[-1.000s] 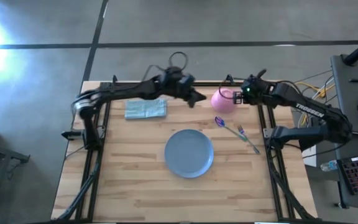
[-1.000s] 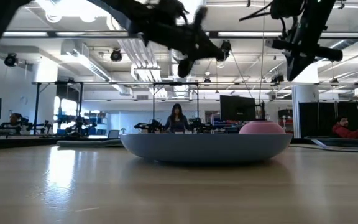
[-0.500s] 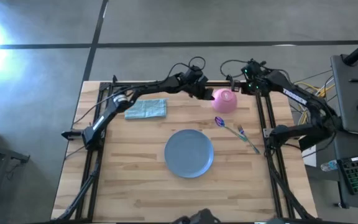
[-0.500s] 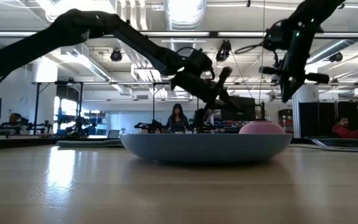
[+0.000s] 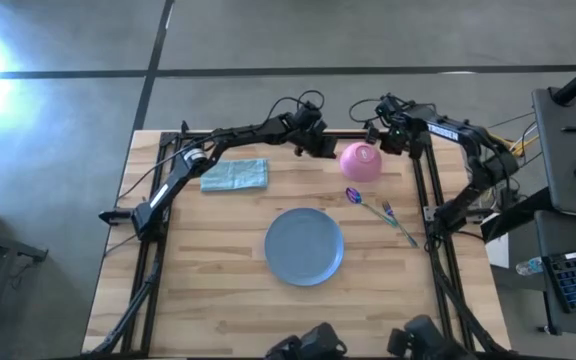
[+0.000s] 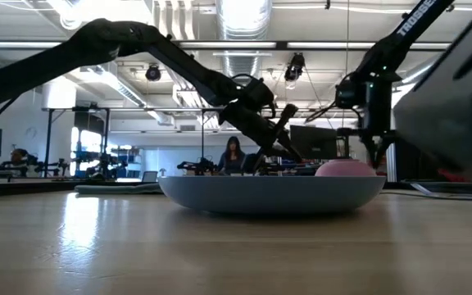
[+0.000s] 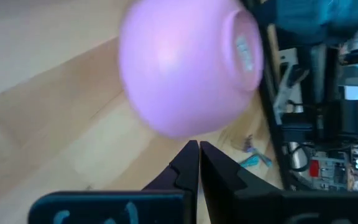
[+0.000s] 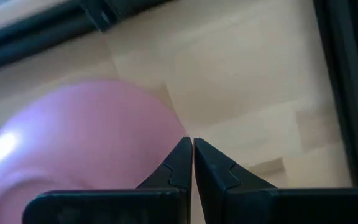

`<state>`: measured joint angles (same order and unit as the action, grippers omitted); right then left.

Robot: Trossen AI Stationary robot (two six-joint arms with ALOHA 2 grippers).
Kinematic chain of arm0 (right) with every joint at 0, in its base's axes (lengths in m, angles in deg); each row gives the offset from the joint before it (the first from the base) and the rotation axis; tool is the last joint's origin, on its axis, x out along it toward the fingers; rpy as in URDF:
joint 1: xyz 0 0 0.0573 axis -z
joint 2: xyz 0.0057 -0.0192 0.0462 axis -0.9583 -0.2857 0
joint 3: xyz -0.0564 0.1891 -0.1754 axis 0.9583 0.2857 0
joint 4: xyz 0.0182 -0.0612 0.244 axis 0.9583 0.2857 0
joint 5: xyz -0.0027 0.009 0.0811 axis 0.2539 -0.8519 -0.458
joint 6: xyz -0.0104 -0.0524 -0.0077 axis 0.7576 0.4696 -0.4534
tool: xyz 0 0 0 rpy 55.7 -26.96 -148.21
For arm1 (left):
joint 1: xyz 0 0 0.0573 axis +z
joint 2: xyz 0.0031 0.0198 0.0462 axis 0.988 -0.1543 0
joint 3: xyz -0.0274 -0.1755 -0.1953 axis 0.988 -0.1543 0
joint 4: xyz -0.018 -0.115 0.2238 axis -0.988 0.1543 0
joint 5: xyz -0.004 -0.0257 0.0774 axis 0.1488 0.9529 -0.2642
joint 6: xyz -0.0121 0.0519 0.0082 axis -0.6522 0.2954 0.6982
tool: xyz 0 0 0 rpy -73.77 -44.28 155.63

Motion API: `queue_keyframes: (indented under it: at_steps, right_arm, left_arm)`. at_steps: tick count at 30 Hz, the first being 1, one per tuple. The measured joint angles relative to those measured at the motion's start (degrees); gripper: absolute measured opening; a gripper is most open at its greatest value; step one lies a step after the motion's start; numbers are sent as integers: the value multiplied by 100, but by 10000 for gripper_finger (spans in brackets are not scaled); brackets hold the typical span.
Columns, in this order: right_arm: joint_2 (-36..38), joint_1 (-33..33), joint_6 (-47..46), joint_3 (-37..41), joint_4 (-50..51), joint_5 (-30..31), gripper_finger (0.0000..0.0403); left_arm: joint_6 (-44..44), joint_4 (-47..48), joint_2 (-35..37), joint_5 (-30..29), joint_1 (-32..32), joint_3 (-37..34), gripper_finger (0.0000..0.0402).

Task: Set table place
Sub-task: Put the pink bowl on top the blue plate

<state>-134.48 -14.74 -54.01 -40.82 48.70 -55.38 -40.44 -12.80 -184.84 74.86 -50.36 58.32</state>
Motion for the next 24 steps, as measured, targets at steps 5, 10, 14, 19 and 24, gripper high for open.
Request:
queue_keyframes:
  at_steps: [5,10,14,19,24]
  right_arm:
    - [-394,14,-37,-417,0,56,9]
    - [-787,33,174,-929,-12,74,9]
    - [-1122,25,353,-1218,102,60,9]
    - [-1517,12,377,-1297,319,-210,9]
    - [-1660,-36,422,-1290,324,-955,9]
  left_arm:
    - [-3,-23,0,159,-7,7,0]
    - [15,-30,0,219,-2,-16,0]
    - [144,-19,0,211,1,-67,0]
    - [163,-23,0,211,4,-79,0]
    - [172,-25,0,252,4,-79,0]
